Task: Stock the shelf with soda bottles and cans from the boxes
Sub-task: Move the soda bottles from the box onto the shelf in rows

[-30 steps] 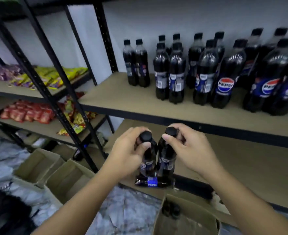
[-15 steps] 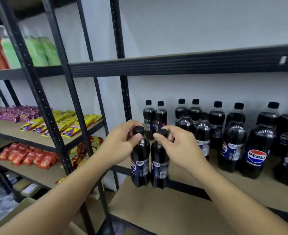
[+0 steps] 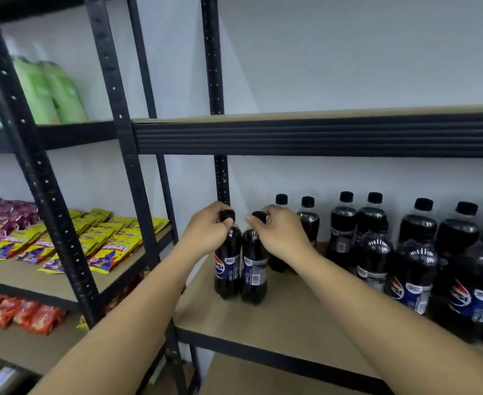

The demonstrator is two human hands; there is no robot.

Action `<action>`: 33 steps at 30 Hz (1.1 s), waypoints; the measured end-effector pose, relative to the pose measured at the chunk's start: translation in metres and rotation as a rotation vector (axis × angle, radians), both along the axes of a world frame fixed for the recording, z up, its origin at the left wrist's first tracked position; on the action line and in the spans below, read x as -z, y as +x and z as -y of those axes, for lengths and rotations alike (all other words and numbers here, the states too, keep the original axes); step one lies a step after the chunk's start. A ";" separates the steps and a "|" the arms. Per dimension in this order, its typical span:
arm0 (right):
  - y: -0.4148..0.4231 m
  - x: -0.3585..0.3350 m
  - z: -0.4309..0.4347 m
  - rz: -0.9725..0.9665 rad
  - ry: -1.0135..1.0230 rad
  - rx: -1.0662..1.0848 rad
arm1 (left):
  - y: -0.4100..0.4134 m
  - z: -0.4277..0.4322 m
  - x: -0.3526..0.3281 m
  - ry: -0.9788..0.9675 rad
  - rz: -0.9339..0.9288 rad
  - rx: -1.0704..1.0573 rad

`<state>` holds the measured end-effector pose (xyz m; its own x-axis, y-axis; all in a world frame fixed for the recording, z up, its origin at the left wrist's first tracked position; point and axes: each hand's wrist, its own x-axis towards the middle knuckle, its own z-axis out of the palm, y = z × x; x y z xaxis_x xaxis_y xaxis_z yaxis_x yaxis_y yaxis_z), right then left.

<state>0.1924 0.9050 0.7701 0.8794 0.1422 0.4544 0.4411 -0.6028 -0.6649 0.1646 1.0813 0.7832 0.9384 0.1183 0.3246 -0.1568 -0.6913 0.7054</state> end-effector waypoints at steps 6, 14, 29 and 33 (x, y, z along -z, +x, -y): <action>0.045 -0.001 -0.025 -0.048 -0.019 0.056 | 0.044 -0.019 -0.003 0.001 -0.036 0.020; 0.065 -0.003 -0.023 -0.069 -0.094 0.077 | 0.063 -0.021 0.006 -0.054 -0.006 0.056; 0.026 0.011 0.006 0.012 -0.238 -0.059 | 0.034 -0.015 0.035 0.199 0.062 -0.017; 0.003 0.013 0.026 -0.009 -0.302 -0.158 | 0.013 -0.010 0.044 0.285 0.069 0.003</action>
<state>0.1958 0.8789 0.7573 0.8398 0.4039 0.3629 0.5392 -0.6981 -0.4710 0.1780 1.0914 0.7390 0.9130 0.0103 0.4077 -0.2003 -0.8595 0.4702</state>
